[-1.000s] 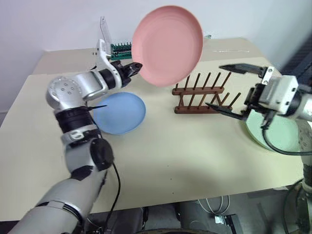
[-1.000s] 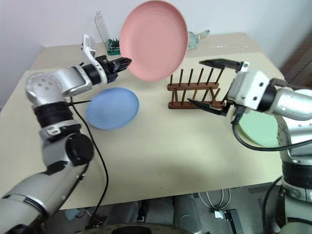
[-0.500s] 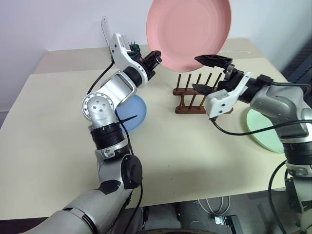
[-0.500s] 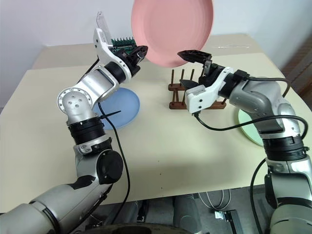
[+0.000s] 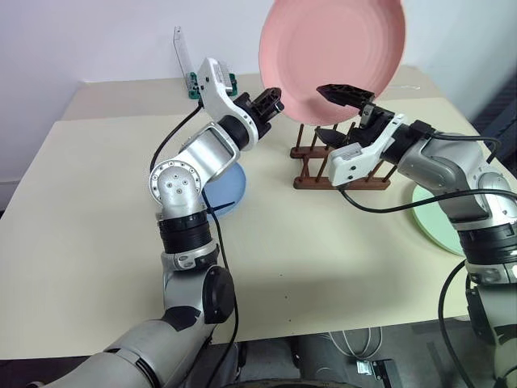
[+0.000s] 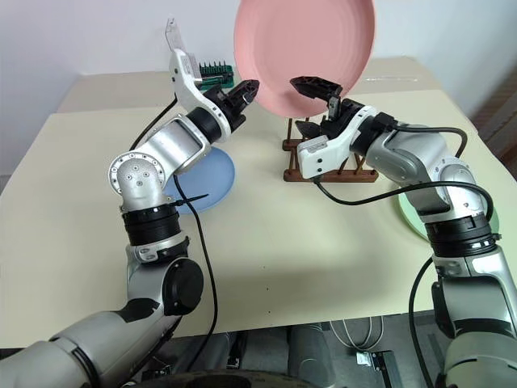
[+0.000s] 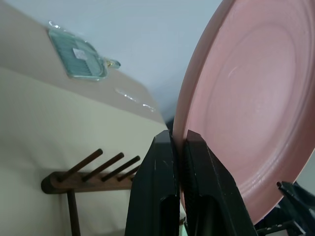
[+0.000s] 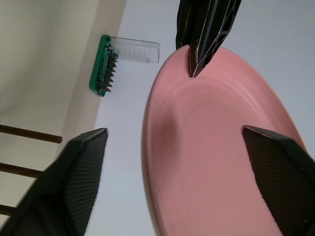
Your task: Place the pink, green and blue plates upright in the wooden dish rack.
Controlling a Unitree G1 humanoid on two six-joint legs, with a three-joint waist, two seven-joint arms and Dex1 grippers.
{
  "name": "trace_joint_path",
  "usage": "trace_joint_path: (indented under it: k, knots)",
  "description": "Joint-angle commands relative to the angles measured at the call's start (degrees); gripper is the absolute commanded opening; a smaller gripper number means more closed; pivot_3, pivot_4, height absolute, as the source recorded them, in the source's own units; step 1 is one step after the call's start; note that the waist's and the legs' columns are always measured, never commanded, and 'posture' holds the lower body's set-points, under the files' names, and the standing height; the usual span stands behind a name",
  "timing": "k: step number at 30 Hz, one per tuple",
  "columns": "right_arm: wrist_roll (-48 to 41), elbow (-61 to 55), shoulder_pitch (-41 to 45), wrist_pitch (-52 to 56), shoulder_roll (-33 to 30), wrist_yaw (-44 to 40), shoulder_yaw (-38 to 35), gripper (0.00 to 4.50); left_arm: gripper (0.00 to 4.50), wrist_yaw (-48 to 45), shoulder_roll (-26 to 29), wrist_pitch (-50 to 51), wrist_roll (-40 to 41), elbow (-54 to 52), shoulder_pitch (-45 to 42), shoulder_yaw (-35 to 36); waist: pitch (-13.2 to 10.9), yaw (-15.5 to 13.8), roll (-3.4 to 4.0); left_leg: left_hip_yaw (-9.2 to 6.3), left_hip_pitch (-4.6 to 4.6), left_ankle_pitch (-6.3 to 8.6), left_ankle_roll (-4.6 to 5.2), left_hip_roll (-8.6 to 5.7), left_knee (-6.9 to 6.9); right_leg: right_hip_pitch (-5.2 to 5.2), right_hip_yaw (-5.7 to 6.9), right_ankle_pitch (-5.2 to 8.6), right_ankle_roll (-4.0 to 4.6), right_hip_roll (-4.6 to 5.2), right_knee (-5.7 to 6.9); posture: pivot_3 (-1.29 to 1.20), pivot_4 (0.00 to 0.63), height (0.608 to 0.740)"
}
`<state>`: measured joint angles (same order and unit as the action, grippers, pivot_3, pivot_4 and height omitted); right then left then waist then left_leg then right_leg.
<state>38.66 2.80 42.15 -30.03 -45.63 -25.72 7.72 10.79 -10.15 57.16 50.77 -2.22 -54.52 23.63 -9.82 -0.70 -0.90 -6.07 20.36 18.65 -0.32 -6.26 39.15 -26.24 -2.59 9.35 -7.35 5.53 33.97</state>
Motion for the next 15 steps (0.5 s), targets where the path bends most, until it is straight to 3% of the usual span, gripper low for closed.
trace_joint_path:
  k: [1,6,8,11,15]
  knots:
    - [-0.68,-0.76,1.85,1.07,-0.18,0.20,-0.36,2.66,0.00,-0.23,-1.55,-1.72,2.16,-1.58,0.12,-1.80,0.00,0.00,0.00,0.00,0.00,0.00,0.00,0.00,0.00,0.01,0.00,0.00,0.00,0.00,0.00,0.00,0.150,0.735]
    - [-0.73,-0.85,1.74,2.08,-0.45,0.25,-0.18,0.03,0.00,-0.86,-0.67,-2.59,1.90,-1.08,0.73,-3.37,0.00,0.01,-0.01,0.00,0.00,0.00,0.00,0.00,0.00,0.01,0.00,0.00,0.00,0.00,-0.01,0.00,0.150,0.735]
    - [-0.59,-0.78,1.72,2.44,-0.62,0.46,-0.22,0.03,0.00,-0.86,-0.74,-3.06,2.21,-0.65,1.00,-3.73,-0.01,0.00,-0.01,0.00,-0.01,0.00,0.00,0.00,-0.01,0.01,-0.01,0.00,0.00,0.00,-0.01,0.00,0.150,0.735]
    - [-0.50,-0.66,1.48,2.57,-1.08,0.53,-0.27,0.03,0.00,-0.51,0.76,-7.11,-4.55,0.92,1.53,-7.32,-0.01,-0.05,-0.01,0.00,0.00,0.00,-0.01,0.00,0.00,0.01,-0.01,0.00,0.01,-0.02,-0.03,0.00,0.150,0.735]
    - [-0.50,0.16,1.11,2.21,-2.33,0.72,-0.64,0.00,1.45,-4.06,1.65,-7.13,-3.48,0.76,2.16,-8.91,0.00,-0.01,0.00,0.00,-0.02,0.00,0.00,0.00,0.00,0.05,-0.01,-0.01,0.01,-0.02,-0.04,0.00,0.150,0.735]
